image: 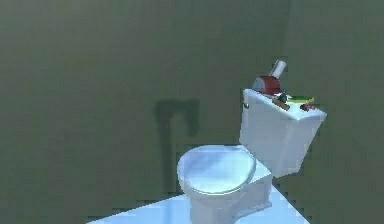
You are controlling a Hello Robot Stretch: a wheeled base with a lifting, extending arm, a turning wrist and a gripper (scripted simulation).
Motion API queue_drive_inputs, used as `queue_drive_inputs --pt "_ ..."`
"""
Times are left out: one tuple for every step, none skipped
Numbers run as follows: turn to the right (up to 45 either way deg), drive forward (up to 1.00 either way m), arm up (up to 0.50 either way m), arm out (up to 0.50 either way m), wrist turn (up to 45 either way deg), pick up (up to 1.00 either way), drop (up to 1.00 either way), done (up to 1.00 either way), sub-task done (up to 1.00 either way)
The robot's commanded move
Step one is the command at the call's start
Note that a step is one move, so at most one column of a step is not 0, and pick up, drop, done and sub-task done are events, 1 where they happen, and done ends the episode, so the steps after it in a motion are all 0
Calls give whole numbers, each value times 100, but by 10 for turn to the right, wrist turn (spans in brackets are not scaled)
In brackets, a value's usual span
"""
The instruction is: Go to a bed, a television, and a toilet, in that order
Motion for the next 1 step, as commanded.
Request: queue_drive_inputs --pt "0 0 0 0 0 0 0 100 0"
